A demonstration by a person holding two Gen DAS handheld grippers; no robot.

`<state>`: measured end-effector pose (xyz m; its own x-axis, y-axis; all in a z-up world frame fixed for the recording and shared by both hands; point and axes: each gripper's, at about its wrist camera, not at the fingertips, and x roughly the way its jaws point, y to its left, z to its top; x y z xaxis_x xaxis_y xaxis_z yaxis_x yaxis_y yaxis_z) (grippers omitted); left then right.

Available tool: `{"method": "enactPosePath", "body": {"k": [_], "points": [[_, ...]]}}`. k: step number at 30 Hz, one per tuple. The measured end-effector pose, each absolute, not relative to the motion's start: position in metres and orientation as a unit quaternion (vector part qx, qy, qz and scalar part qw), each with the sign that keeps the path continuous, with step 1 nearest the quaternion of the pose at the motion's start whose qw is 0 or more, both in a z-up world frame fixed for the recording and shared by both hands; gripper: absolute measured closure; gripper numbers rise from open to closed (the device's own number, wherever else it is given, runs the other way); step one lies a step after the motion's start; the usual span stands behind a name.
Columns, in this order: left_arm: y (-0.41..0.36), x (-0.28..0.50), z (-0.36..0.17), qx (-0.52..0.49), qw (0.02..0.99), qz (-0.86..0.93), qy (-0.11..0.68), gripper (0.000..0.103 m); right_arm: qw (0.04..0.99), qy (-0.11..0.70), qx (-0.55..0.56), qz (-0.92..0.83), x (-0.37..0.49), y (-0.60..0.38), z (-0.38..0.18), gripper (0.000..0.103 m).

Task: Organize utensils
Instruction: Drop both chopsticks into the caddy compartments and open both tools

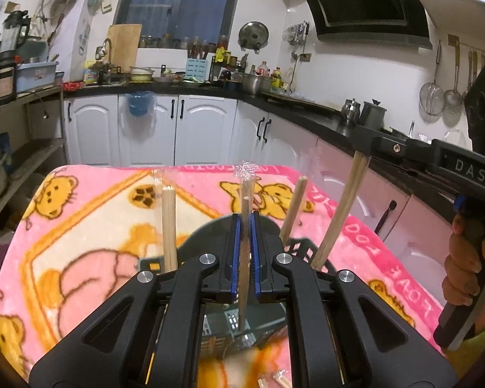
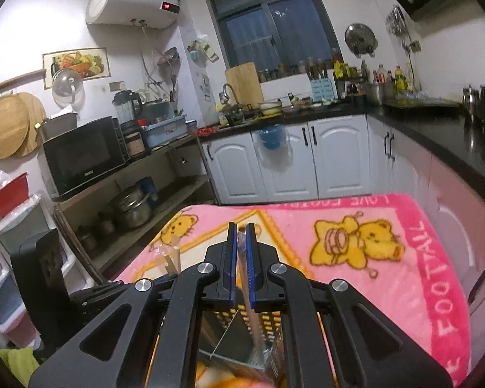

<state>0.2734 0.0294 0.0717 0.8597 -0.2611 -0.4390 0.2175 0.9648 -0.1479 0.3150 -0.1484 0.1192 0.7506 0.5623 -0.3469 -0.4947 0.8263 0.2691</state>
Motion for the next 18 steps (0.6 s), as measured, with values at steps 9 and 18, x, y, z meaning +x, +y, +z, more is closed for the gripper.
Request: {"method": "enactPosePath", "body": {"k": [9,18], "points": [[0.033,0.261,0.07,-0.052,0.962,-0.119,0.239,0.087,0.931,0.219,0.082,0.28,0.304,-0.159,0.112,0.087],[0.04,0.25,0.072,-0.056,0.962,-0.111,0.243,0.075,0.934,0.225,0.076,0.267,0.292,-0.174,0.105,0.073]]}}
